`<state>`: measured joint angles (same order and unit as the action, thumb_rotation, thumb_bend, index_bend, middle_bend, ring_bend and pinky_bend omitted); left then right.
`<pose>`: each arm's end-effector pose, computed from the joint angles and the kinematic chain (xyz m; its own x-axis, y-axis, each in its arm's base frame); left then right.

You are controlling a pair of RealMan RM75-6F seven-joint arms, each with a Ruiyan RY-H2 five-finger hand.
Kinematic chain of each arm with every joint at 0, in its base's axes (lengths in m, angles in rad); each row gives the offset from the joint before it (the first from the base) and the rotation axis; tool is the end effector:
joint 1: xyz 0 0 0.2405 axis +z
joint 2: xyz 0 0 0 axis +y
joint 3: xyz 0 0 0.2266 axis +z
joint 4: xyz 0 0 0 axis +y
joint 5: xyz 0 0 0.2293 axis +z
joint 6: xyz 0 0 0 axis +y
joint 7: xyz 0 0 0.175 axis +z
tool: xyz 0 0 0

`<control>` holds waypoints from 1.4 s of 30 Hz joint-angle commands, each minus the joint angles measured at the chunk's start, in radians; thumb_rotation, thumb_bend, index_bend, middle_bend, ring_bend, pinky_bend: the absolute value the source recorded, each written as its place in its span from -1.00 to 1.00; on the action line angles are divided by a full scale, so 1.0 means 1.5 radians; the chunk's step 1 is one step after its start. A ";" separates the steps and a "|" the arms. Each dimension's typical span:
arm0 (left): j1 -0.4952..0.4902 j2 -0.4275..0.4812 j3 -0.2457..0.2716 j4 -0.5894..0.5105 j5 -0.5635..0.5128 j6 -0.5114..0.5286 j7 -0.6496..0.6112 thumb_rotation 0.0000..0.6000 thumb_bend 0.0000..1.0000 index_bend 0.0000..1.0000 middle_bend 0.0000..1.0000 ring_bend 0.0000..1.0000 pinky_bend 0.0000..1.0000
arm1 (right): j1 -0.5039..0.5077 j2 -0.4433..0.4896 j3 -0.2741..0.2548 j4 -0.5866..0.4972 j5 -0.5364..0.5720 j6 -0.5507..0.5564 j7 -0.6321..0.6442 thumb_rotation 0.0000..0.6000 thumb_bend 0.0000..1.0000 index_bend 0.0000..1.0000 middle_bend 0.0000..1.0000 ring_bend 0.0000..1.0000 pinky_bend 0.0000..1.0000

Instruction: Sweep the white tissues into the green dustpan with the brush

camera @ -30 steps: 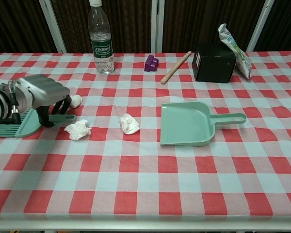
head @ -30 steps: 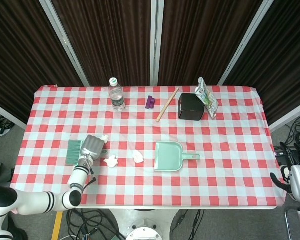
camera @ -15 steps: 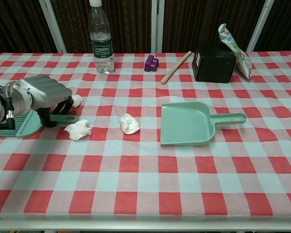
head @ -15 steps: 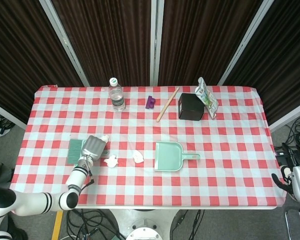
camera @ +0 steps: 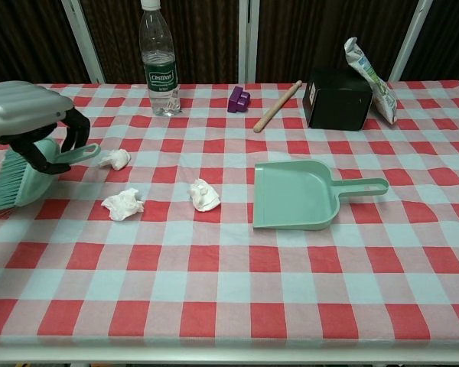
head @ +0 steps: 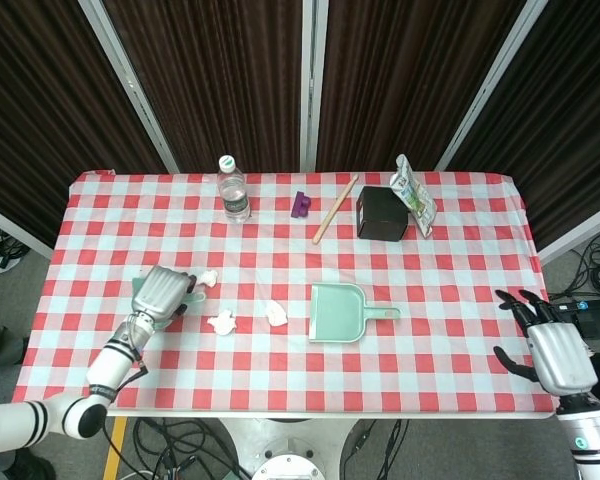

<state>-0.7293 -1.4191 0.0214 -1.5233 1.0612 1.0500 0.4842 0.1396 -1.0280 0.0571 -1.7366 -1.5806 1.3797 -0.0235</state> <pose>-0.1843 0.3334 -0.0235 0.6700 0.2430 0.7015 0.7337 -0.3607 -0.5758 -0.2551 -0.2240 0.1216 0.4045 -0.0783 0.9112 -0.9083 -0.1502 0.3903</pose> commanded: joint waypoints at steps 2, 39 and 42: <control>0.044 0.041 0.015 -0.023 0.076 0.032 -0.077 1.00 -0.17 0.13 0.17 0.60 0.87 | 0.077 -0.043 0.021 -0.021 0.048 -0.115 -0.090 1.00 -0.76 -0.51 -0.28 -0.69 -0.55; 0.079 0.033 -0.002 0.002 0.177 -0.014 -0.137 1.00 -0.18 0.13 0.17 0.58 0.87 | 0.308 -0.365 0.063 0.154 0.384 -0.275 -0.449 1.00 -0.69 -0.18 -0.16 -0.56 -0.49; 0.080 0.033 -0.003 0.003 0.178 -0.017 -0.137 1.00 -0.18 0.13 0.17 0.58 0.87 | 0.315 -0.370 0.060 0.155 0.392 -0.276 -0.451 1.00 -0.68 -0.16 -0.16 -0.54 -0.49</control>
<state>-0.6089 -1.3697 0.0167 -1.5194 1.3286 1.0242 0.2787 0.6098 -1.5812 0.1490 -1.5049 -0.9954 0.9665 -0.6988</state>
